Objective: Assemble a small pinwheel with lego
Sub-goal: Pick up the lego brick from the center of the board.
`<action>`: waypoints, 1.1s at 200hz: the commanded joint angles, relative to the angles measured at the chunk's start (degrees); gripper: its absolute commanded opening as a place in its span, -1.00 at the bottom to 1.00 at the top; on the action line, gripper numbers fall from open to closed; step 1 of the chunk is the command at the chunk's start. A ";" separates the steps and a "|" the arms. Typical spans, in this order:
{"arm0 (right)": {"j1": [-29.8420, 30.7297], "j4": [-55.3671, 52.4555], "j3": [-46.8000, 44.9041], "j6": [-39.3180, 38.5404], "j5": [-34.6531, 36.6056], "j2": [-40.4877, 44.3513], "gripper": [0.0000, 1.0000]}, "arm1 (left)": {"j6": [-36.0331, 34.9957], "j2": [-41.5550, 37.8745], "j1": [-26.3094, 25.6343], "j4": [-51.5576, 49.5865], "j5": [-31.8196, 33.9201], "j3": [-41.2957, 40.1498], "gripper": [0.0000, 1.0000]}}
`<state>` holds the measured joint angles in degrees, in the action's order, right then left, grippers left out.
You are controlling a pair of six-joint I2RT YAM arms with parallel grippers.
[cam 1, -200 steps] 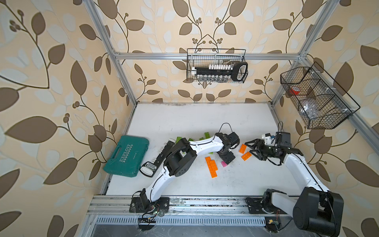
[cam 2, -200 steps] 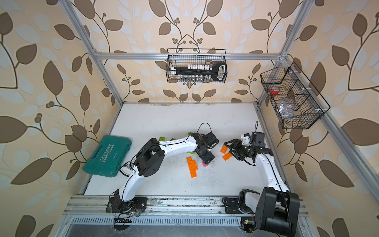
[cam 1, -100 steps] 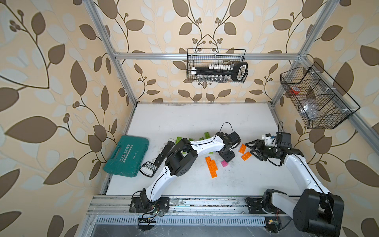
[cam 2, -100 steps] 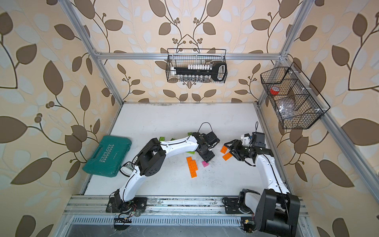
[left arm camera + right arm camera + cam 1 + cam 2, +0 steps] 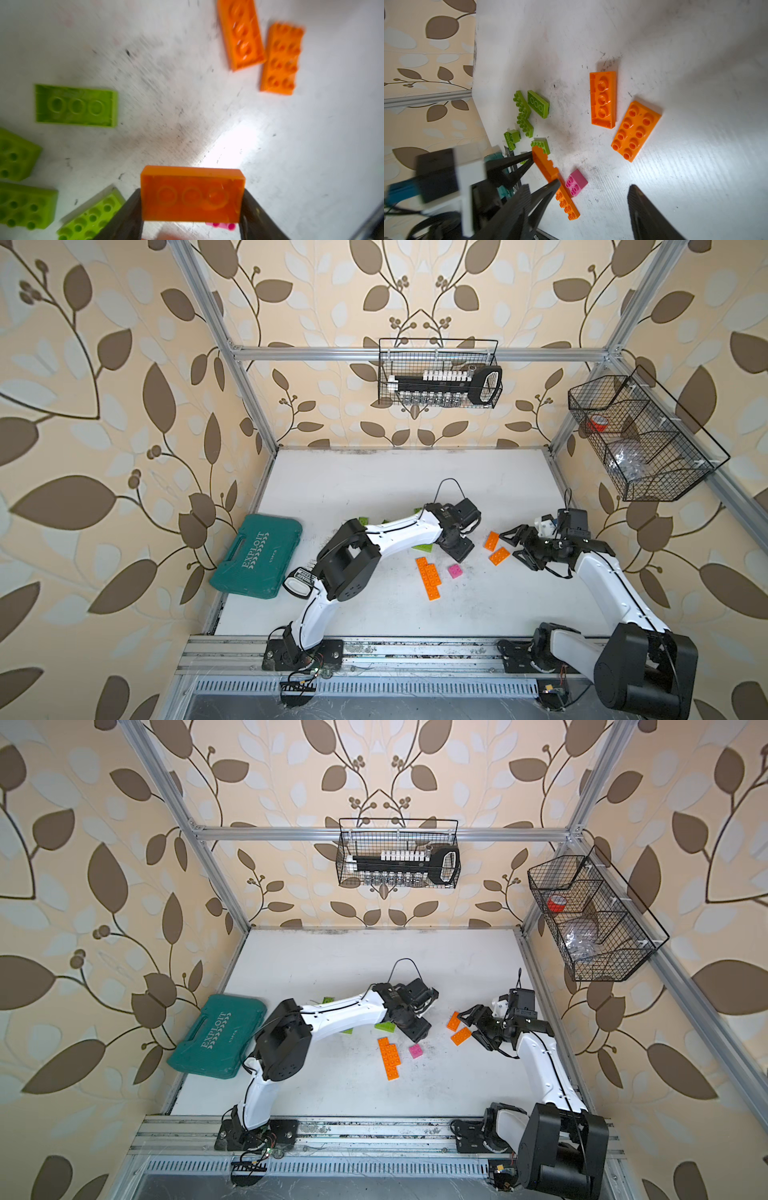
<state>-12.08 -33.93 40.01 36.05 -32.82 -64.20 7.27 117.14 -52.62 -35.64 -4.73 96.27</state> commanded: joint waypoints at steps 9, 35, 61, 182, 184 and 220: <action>6.47 2.77 7.44 2.32 -1.00 -0.83 0.53 | 5.30 -16.96 7.44 14.13 -8.48 -7.25 -0.47; 10.95 3.84 12.10 3.63 0.37 -2.16 0.59 | 0.34 -25.39 9.64 26.89 -8.75 -15.27 -1.00; 11.10 10.50 13.46 7.29 -6.76 -3.41 0.61 | -11.18 -30.21 11.86 35.96 -18.31 -19.49 -1.00; 19.52 37.93 28.07 28.74 -18.99 0.57 0.76 | -24.56 -25.92 25.89 59.15 -55.09 -4.70 -1.00; 19.96 38.07 28.36 28.77 -18.76 0.57 0.77 | -24.71 -25.91 25.90 59.38 -55.33 -4.65 -1.00; 26.70 42.60 32.52 29.53 -15.14 -1.30 0.78 | -27.10 -25.19 25.95 60.86 -62.67 -4.39 -1.00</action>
<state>12.05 1.85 69.78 62.24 -50.04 -64.58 -18.13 91.29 -26.52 20.86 -59.61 90.26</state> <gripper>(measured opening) 0.888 0.658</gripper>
